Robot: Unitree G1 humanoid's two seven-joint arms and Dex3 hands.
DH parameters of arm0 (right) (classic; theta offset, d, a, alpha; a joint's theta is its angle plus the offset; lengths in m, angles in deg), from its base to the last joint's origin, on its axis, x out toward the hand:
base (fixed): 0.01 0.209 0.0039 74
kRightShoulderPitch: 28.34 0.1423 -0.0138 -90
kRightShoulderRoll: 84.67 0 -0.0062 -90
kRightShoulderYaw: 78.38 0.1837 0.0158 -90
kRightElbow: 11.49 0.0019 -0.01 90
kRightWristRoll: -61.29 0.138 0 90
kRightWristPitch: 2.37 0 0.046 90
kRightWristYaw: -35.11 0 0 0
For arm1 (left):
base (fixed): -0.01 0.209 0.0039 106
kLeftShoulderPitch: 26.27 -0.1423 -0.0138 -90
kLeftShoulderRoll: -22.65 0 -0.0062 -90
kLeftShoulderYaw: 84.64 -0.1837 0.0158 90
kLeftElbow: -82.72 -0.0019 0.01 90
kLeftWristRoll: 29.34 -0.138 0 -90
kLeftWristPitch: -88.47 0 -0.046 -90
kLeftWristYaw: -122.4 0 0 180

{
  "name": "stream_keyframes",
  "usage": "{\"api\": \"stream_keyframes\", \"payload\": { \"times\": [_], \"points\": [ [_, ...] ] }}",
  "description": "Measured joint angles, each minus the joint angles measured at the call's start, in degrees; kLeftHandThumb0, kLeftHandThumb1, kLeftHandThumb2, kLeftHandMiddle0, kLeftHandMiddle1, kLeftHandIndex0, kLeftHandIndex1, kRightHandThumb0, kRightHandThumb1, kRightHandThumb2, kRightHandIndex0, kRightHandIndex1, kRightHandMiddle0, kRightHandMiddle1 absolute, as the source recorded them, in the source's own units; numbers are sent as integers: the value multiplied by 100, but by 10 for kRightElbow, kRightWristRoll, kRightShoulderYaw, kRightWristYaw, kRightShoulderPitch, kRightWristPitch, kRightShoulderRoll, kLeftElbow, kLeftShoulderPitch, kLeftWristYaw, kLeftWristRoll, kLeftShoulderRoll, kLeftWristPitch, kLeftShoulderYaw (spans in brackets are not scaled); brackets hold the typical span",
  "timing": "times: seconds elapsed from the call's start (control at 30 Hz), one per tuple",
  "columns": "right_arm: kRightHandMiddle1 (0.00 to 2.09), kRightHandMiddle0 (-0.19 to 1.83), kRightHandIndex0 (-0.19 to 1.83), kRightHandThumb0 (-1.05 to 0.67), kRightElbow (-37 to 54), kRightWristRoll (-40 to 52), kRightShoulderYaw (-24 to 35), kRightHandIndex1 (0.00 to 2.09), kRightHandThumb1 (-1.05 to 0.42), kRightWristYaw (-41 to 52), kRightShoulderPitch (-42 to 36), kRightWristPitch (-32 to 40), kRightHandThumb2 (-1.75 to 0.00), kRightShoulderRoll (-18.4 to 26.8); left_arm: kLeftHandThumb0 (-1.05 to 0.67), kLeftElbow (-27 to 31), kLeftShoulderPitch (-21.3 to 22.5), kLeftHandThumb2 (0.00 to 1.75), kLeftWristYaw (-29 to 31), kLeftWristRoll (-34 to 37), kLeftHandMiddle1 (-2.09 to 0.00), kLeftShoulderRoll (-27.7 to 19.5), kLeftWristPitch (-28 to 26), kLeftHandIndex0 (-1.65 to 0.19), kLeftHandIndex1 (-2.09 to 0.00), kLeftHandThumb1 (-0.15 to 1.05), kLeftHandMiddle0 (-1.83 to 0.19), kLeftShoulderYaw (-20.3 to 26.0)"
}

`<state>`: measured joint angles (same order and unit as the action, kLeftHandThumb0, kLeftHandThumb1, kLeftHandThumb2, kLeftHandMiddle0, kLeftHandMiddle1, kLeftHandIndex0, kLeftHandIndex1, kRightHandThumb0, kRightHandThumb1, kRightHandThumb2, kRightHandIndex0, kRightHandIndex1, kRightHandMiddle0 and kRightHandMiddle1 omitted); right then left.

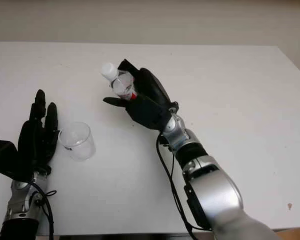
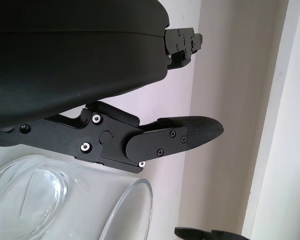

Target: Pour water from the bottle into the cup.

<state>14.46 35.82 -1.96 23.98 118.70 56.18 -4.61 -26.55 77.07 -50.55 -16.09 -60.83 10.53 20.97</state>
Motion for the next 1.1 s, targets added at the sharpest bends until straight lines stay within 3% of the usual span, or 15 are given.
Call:
{"api": "stream_keyframes", "payload": {
  "times": [0.23,0.67,0.83,1.1],
  "points": [
    [209,87,127,-43,-28,-90,-65,209,-105,-96,34,0,-28,6,-61,-1,0,53,-1,-1,-5,0,7,9,-5,105,9,0],
    [209,89,131,-47,-52,-206,-173,209,-105,-219,61,18,-28,8,-62,-3,1,53,-9,-5,-6,2,14,10,-5,105,9,-3],
    [209,83,126,-47,-53,-295,-248,209,-105,-308,79,44,-26,19,-63,-5,2,53,-11,-5,-6,3,16,9,-6,105,8,-4],
    [209,77,131,-47,-66,-340,-300,209,-105,-383,106,38,-27,24,-62,-6,2,52,-16,-6,-5,6,17,10,-5,105,8,-4]
  ]
}}
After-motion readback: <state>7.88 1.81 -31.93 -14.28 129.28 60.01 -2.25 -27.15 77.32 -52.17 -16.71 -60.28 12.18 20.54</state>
